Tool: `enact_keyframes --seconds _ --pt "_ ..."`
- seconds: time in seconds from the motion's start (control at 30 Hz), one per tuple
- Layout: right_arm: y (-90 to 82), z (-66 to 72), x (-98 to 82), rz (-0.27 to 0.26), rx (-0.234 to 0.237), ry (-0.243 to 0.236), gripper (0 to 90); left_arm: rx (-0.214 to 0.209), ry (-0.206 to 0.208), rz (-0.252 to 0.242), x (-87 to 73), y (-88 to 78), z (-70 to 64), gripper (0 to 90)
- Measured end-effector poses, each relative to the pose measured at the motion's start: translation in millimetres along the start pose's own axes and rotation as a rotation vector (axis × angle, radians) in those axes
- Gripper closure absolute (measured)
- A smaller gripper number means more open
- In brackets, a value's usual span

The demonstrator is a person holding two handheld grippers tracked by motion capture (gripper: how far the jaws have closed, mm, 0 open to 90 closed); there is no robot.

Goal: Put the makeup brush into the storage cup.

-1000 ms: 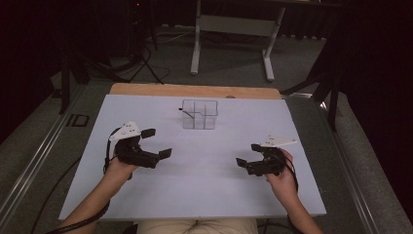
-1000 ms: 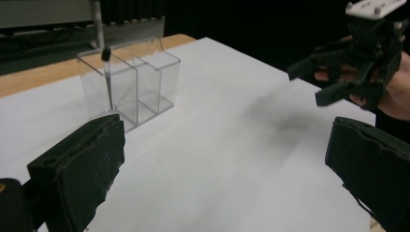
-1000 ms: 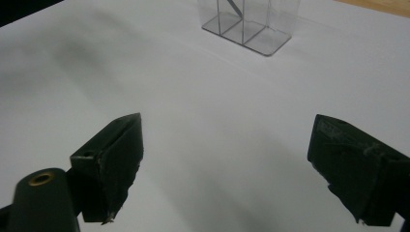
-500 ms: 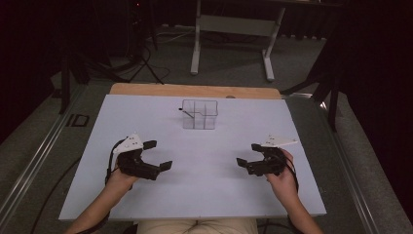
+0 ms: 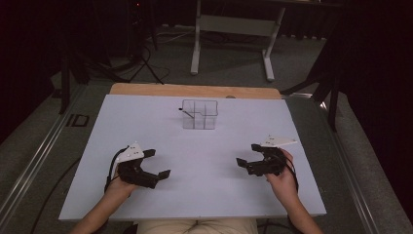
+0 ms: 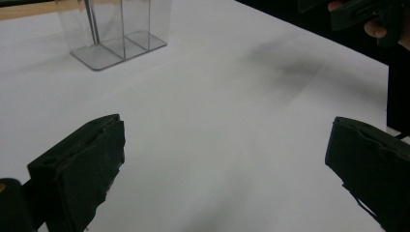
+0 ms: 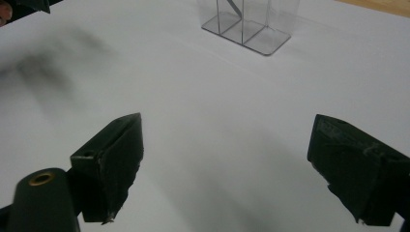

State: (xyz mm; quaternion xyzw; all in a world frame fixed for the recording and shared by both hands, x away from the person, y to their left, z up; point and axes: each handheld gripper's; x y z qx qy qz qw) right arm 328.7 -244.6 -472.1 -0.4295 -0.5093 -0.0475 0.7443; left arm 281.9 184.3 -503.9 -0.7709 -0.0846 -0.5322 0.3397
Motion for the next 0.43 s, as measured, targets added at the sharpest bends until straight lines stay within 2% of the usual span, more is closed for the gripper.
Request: enact_keyframes --seconds 0.23,0.43 --pt "0.4 -0.8 -0.9 0.004 0.000 0.003 12.8 0.015 0.006 0.000 -11.2 0.8 -0.4 1.4" --pt "0.8 0.1 -0.5 0.001 0.005 -0.002 12.8 0.021 -0.005 -0.015 -12.9 -0.4 0.2 1.4"
Point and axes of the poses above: each handheld gripper's, and its own axes: y roughly forward along the jaws, x roughly out of its top, z roughly to its left, and after that the axes turned 1 degree about -x, right-handed
